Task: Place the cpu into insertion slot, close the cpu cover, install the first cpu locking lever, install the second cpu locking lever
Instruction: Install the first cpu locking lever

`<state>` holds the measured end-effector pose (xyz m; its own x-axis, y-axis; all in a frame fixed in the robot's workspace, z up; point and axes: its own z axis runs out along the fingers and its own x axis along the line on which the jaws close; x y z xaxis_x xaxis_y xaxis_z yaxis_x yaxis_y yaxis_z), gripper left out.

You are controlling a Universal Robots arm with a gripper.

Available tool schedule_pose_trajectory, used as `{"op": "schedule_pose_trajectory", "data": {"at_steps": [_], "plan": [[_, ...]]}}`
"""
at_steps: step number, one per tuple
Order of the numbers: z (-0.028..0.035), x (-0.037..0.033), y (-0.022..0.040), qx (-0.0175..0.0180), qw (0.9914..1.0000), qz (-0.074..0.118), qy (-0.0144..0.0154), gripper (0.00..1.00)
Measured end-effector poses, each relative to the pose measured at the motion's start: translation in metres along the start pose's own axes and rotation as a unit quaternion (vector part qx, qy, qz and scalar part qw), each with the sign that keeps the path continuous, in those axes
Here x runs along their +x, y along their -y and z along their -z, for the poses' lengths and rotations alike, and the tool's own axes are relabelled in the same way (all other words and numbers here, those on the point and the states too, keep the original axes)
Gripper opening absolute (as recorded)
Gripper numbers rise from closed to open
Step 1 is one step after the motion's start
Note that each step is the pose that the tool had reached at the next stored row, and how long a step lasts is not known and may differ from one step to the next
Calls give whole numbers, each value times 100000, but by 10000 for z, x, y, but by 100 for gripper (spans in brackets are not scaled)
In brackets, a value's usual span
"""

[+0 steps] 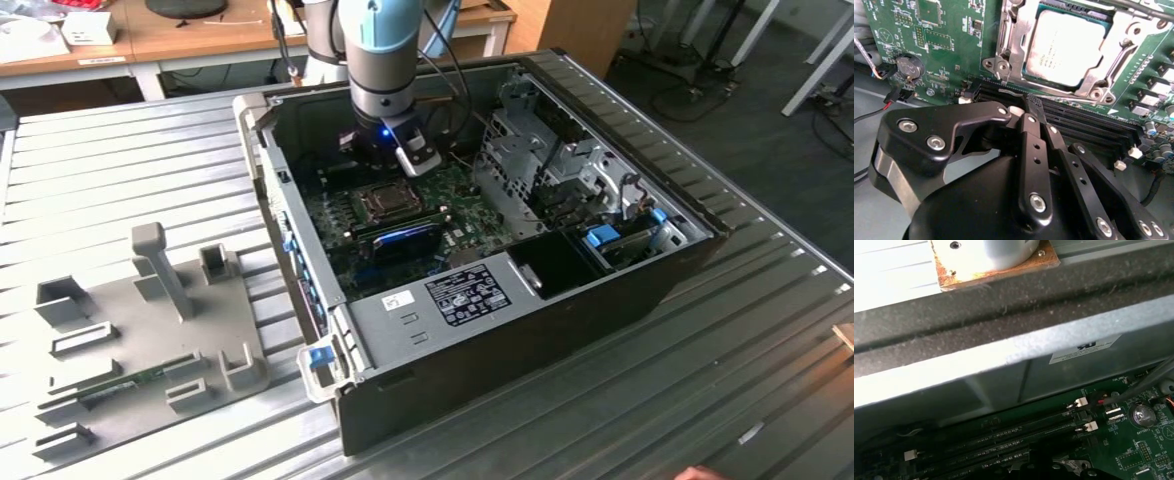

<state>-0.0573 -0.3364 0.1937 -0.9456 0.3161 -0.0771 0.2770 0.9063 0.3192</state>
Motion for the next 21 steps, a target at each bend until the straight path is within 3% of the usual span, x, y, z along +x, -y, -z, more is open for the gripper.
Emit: {"op": "schedule_pose_trajectory", "data": {"at_steps": [10,21], "plan": [[-13,1,9,86,100000,7,22,10],[-8,-5,23,553,99998,96,151,10]]}}
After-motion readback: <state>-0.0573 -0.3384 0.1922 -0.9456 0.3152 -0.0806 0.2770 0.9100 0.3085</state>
